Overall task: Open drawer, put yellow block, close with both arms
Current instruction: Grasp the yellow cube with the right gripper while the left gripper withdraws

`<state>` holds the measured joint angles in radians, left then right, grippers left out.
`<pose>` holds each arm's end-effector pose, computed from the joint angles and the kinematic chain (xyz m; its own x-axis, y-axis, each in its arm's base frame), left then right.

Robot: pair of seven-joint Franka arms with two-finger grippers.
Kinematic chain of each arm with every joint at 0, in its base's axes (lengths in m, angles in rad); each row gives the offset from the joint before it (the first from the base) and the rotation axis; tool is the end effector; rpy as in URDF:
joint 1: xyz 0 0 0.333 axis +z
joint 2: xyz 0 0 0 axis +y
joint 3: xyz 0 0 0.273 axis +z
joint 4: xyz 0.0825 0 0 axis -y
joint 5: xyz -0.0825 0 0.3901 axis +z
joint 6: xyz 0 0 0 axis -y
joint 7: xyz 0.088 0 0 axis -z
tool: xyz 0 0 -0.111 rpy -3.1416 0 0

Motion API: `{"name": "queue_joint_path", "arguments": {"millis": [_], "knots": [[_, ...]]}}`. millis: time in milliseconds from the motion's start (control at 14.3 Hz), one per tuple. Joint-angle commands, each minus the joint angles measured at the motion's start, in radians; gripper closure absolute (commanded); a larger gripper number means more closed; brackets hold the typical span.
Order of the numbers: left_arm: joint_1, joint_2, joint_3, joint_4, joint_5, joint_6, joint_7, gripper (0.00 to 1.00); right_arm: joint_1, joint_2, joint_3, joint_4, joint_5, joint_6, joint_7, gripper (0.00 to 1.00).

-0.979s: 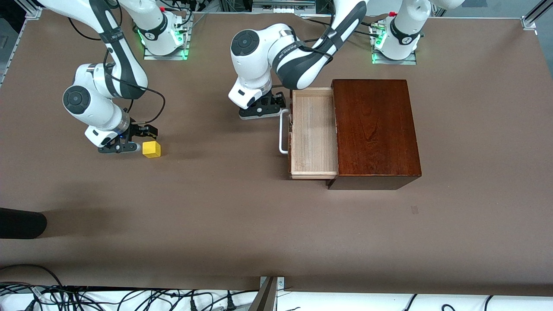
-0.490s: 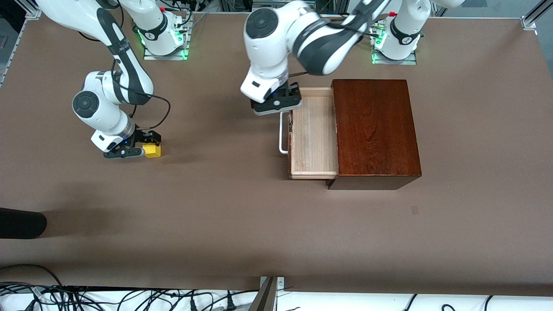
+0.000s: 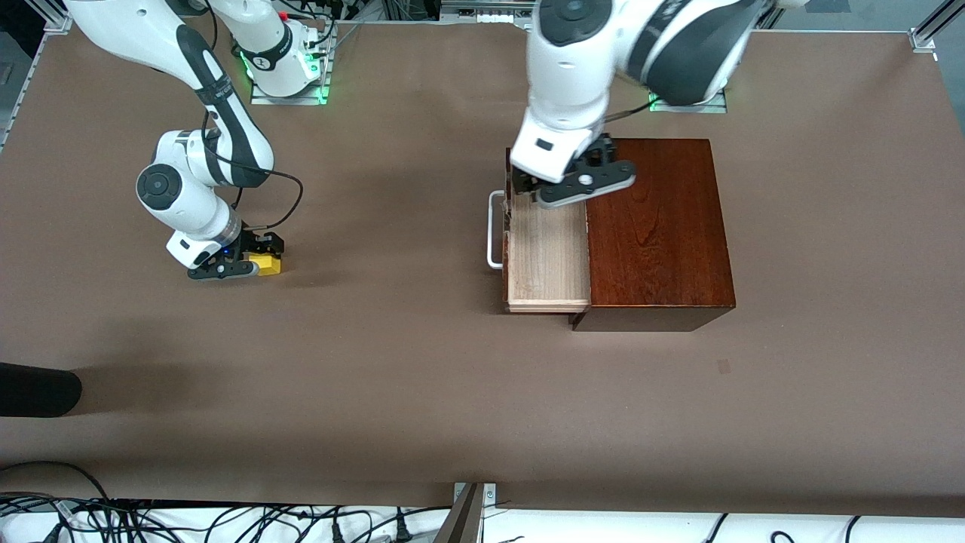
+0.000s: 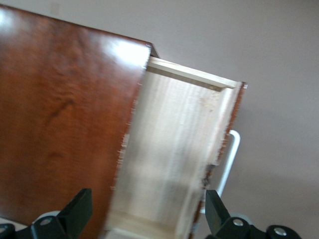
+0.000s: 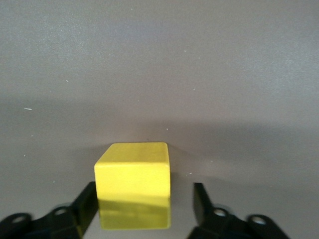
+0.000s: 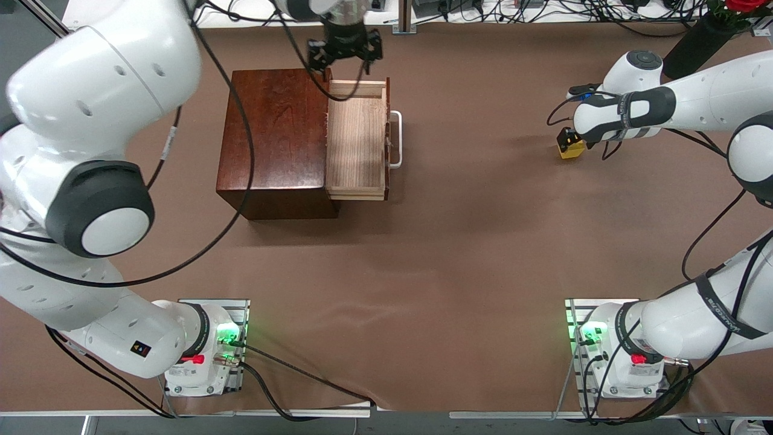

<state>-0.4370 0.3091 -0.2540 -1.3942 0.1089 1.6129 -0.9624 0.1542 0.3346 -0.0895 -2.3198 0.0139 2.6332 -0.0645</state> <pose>0.5090 -0.3812 0.4849 0.9631 0.2683 -0.0202 0.2658 -0.9603 -0.0842 0.5081 0.0296 0.1456 0.9924 0.1211 -0.0211 0.1215 -0.9924 0.0215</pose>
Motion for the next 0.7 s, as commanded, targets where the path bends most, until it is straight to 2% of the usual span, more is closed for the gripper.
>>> {"name": "queue_joint_path", "arguments": {"millis": [0,70,280,420,490,629], "knots": [[0.119,-0.115,-0.014,-0.089,-0.064,-0.028,0.190,0.00,-0.002,0.015,0.005,0.011,0.020,0.016,-0.015,0.83],[0.150,-0.142,-0.008,-0.098,-0.067,-0.050,0.247,0.00,-0.002,0.015,0.005,0.011,0.020,0.014,-0.014,0.88],[0.230,-0.209,0.024,-0.133,-0.097,-0.087,0.422,0.00,-0.002,0.006,0.005,0.019,0.020,0.008,-0.020,0.88],[0.242,-0.248,0.090,-0.160,-0.107,-0.097,0.537,0.00,-0.002,-0.018,0.005,0.036,0.020,-0.048,-0.021,0.88],[0.244,-0.263,0.126,-0.175,-0.115,-0.102,0.595,0.00,-0.002,-0.041,0.005,0.062,0.020,-0.120,-0.021,0.88],[0.271,-0.292,0.176,-0.199,-0.118,-0.105,0.707,0.00,-0.002,-0.091,0.005,0.170,0.037,-0.351,-0.021,0.88]]}}
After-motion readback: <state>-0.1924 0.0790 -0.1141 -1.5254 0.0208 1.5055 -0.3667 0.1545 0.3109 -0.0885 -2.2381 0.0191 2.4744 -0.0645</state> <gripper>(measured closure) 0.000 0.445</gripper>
